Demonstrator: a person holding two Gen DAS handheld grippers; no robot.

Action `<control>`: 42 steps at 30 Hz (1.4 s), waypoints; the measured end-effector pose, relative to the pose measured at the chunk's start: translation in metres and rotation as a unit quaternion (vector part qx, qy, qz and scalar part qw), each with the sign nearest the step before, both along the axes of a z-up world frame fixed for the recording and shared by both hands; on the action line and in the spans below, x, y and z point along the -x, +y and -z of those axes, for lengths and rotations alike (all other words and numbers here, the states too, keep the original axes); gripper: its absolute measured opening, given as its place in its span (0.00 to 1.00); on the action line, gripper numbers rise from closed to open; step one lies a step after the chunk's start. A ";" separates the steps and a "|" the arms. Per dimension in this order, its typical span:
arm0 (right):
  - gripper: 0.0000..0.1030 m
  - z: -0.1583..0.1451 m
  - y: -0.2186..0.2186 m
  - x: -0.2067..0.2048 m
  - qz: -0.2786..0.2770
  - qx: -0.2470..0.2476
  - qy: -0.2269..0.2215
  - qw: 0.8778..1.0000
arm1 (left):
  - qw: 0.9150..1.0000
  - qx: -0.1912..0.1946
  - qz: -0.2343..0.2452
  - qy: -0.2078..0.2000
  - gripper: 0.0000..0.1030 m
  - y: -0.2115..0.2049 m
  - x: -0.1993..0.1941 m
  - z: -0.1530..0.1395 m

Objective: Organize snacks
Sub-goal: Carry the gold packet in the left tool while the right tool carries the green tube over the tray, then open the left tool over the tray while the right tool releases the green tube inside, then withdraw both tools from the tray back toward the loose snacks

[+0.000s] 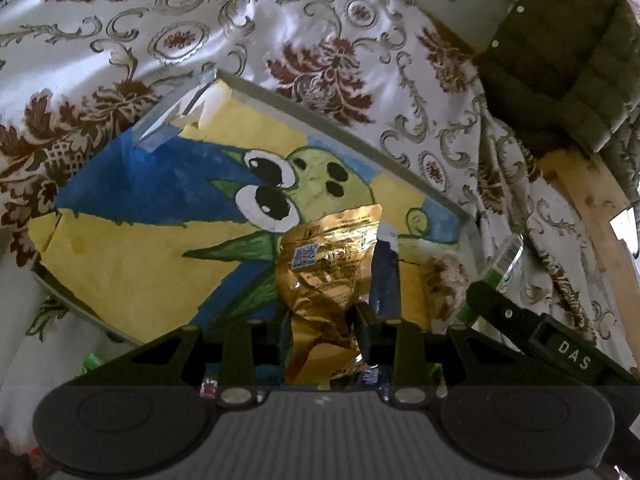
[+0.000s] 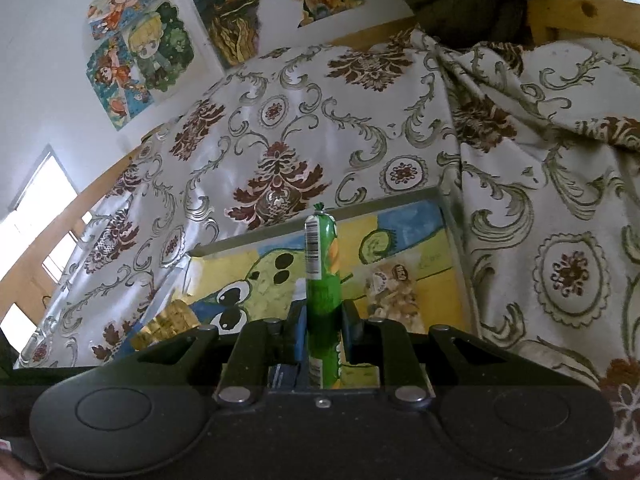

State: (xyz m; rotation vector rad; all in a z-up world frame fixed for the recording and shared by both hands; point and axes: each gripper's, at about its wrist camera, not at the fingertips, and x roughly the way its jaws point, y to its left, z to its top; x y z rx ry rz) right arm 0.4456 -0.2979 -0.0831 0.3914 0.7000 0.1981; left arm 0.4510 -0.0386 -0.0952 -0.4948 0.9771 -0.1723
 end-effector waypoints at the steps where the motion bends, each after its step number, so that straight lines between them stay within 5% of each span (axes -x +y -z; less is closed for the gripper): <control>1: 0.19 0.002 -0.001 -0.002 0.001 -0.006 -0.001 1.000 | 1.000 -0.002 0.002 0.007 0.36 0.000 -0.002 0.002; 10: 0.24 0.010 0.001 -0.006 0.000 0.000 0.001 1.000 | 0.999 -0.030 0.013 0.020 0.36 -0.010 -0.008 0.006; 13: 0.36 0.009 0.000 -0.005 0.002 0.004 0.002 1.000 | 0.999 -0.039 0.014 0.015 0.37 -0.014 -0.006 0.004; 17: 0.45 0.004 -0.001 -0.003 0.002 0.004 0.001 1.000 | 0.999 -0.034 0.009 0.016 0.59 -0.014 -0.001 -0.001; 21: 0.58 -0.009 -0.003 0.005 0.004 0.006 -0.010 1.000 | 1.000 -0.017 -0.007 0.017 0.68 -0.009 0.008 -0.008; 30: 0.87 -0.056 -0.009 0.040 0.016 0.008 -0.056 0.998 | 0.999 -0.023 -0.035 -0.029 0.92 0.003 0.043 -0.052; 34: 0.97 -0.079 -0.004 0.067 0.007 0.051 -0.088 0.995 | 0.994 -0.048 -0.063 -0.069 0.99 0.007 0.067 -0.075; 42: 0.99 -0.113 0.002 0.116 0.010 0.074 -0.118 0.990 | 0.983 -0.099 -0.089 -0.127 1.00 0.007 0.120 -0.108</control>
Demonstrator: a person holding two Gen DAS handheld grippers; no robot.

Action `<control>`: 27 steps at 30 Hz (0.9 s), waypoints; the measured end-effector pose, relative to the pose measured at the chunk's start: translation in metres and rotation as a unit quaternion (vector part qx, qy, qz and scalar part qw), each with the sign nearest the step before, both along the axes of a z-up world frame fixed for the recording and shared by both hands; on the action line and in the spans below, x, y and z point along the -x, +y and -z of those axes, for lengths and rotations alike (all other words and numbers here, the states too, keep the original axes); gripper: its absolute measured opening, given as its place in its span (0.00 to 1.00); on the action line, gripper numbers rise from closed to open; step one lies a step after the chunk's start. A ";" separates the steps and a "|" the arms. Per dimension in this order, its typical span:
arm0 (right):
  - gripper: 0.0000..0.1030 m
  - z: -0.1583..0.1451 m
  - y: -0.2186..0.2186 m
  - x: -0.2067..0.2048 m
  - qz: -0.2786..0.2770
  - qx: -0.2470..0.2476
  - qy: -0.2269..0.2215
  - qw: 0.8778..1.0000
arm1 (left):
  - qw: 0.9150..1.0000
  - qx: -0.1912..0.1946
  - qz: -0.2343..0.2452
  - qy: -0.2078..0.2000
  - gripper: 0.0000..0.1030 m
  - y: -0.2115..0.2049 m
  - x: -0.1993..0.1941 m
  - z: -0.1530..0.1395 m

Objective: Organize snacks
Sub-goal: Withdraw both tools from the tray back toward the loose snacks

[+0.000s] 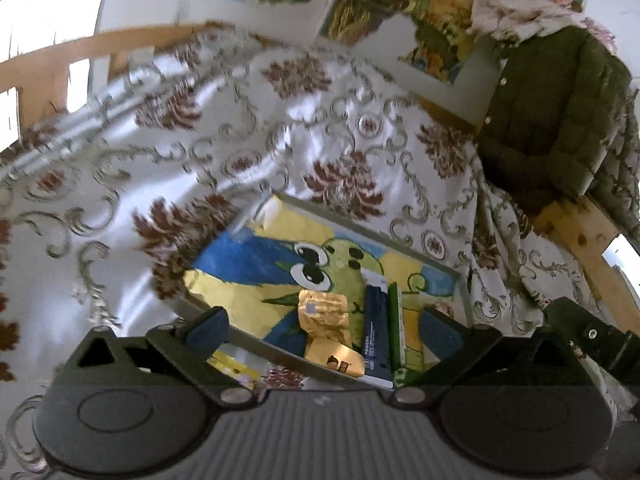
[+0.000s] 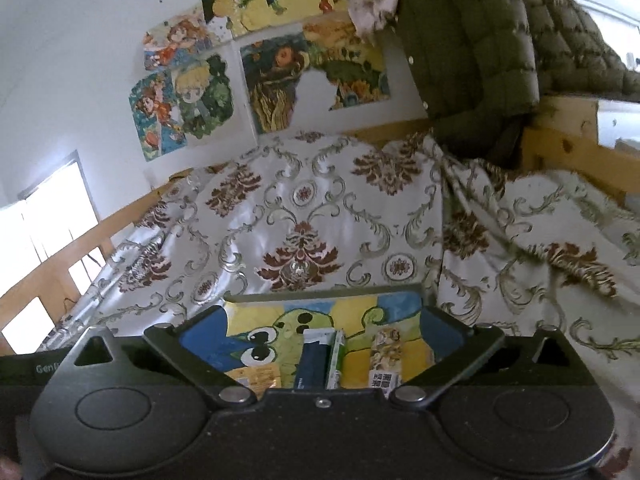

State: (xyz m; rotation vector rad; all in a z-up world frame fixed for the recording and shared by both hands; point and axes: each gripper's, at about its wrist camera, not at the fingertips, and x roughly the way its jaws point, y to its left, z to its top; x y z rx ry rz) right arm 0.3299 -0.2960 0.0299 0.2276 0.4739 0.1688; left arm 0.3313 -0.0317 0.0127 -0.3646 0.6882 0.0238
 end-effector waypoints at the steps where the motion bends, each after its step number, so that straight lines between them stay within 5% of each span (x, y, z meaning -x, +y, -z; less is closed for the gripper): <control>1: 0.99 -0.003 0.001 0.007 0.001 0.000 -0.003 1.000 | 1.000 -0.006 -0.001 -0.009 1.00 0.000 0.008 -0.004; 11: 0.99 -0.019 0.005 0.076 0.002 0.009 -0.021 1.000 | 0.996 -0.046 -0.011 -0.078 1.00 0.001 0.084 -0.035; 27: 0.99 -0.010 0.022 0.173 -0.005 0.033 -0.029 0.999 | 0.987 -0.113 0.014 -0.113 1.00 0.000 0.181 -0.041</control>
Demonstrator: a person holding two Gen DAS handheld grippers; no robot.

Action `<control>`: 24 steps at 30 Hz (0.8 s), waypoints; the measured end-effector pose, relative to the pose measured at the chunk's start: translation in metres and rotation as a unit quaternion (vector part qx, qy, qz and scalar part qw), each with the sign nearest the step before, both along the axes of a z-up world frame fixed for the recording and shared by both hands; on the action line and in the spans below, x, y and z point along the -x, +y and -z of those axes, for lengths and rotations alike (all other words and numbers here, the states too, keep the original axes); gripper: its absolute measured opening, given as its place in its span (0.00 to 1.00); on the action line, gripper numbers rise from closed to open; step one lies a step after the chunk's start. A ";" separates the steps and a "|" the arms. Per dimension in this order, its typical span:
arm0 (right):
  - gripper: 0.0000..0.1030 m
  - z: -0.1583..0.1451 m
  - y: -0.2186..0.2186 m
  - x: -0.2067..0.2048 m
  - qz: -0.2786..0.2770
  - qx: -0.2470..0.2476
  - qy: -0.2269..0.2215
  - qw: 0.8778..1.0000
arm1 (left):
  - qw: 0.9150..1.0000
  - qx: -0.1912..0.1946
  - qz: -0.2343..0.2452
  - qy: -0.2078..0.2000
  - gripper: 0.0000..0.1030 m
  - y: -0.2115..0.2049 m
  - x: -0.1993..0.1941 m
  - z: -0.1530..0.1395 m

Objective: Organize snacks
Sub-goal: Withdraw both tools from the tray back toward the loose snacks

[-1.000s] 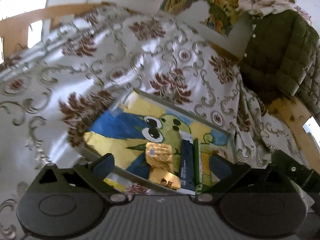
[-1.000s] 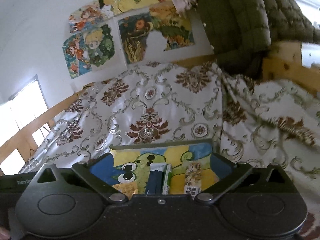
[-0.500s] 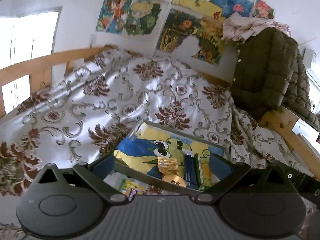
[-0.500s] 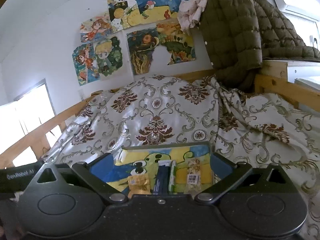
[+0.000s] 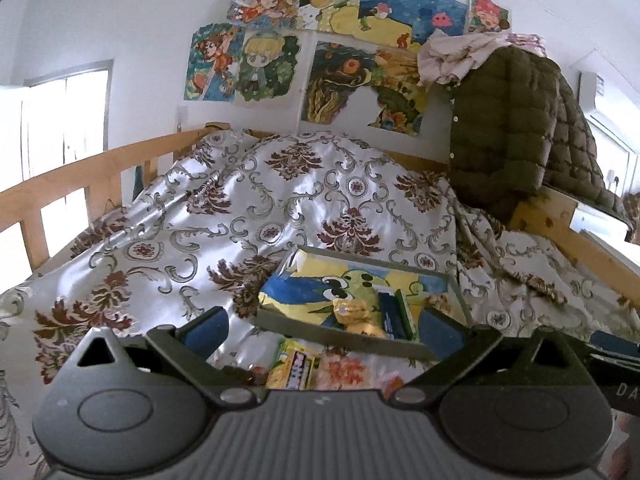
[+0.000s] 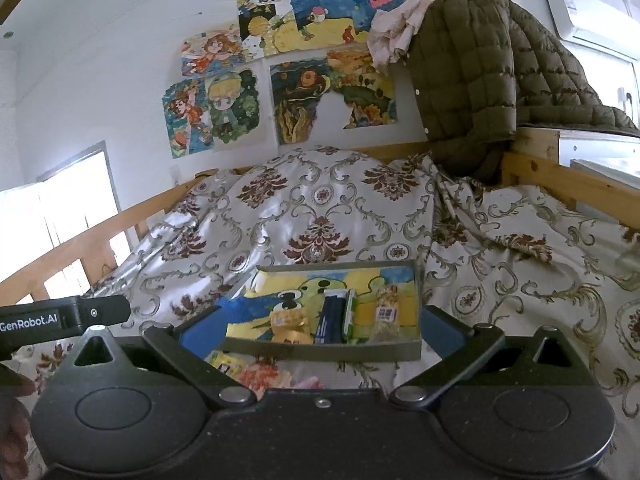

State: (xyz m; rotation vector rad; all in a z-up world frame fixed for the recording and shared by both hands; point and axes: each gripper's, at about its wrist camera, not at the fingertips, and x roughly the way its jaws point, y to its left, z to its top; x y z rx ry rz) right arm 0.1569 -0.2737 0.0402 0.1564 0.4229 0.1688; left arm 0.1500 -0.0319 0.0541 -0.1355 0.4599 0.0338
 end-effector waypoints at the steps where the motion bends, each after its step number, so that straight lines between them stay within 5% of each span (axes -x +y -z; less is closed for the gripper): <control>1: 0.99 0.002 0.002 0.006 -0.002 0.000 0.001 1.000 | 1.000 -0.003 0.002 0.000 1.00 0.001 0.005 0.001; 20: 0.99 0.042 0.034 0.076 -0.017 0.063 0.054 0.996 | 0.998 -0.059 0.006 0.027 1.00 0.027 0.077 0.067; 24: 0.99 0.046 0.036 0.077 -0.010 0.075 0.057 0.996 | 0.999 -0.035 -0.010 0.036 1.00 0.036 0.077 0.068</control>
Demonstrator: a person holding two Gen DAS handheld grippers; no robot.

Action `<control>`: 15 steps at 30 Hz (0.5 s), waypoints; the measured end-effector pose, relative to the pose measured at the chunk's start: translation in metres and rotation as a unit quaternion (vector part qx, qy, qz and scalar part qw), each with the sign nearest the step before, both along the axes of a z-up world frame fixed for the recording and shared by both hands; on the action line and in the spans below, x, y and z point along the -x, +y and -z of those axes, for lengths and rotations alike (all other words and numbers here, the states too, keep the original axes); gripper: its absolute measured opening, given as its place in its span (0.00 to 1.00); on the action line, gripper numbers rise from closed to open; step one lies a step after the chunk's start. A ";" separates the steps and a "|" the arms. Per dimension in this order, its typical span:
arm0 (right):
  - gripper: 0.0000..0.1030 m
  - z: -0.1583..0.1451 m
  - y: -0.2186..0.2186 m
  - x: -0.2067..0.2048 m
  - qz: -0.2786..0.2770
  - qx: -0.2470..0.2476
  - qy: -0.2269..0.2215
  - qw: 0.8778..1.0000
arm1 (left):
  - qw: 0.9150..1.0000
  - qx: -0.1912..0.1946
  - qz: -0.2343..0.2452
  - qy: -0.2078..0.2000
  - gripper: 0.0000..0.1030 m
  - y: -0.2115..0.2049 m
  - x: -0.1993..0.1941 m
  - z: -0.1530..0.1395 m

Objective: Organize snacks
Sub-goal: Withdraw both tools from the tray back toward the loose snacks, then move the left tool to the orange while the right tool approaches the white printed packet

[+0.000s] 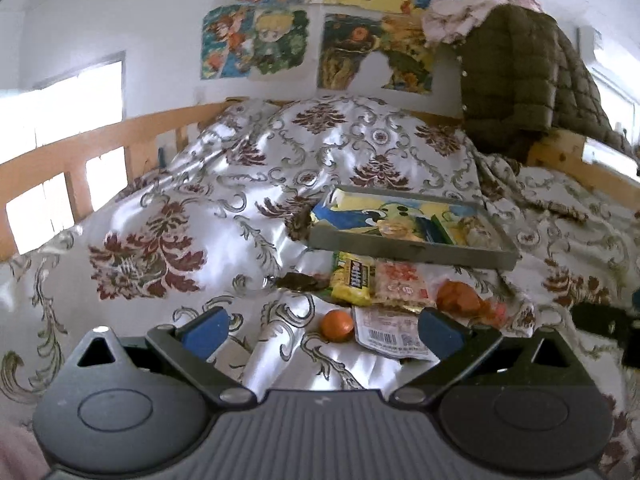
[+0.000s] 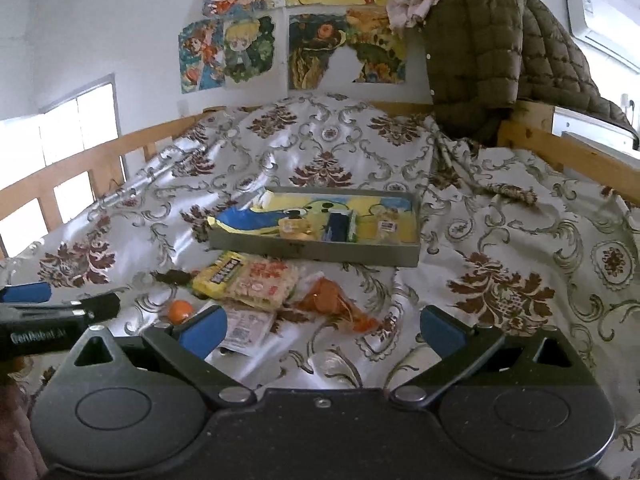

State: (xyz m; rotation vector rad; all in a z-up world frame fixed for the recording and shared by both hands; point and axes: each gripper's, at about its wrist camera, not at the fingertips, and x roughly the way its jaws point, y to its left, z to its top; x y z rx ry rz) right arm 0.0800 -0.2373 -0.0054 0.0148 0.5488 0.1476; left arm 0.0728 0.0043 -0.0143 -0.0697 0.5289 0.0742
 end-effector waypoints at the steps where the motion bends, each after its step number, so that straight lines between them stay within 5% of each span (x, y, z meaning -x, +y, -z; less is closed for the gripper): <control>1: 0.99 0.000 0.000 0.000 0.001 0.002 0.000 1.000 | 1.000 0.008 -0.004 0.001 1.00 0.003 0.000 0.000; 15: 0.99 0.015 0.007 -0.009 -0.004 0.027 0.036 0.999 | 0.998 0.020 -0.034 0.041 1.00 0.010 -0.008 0.010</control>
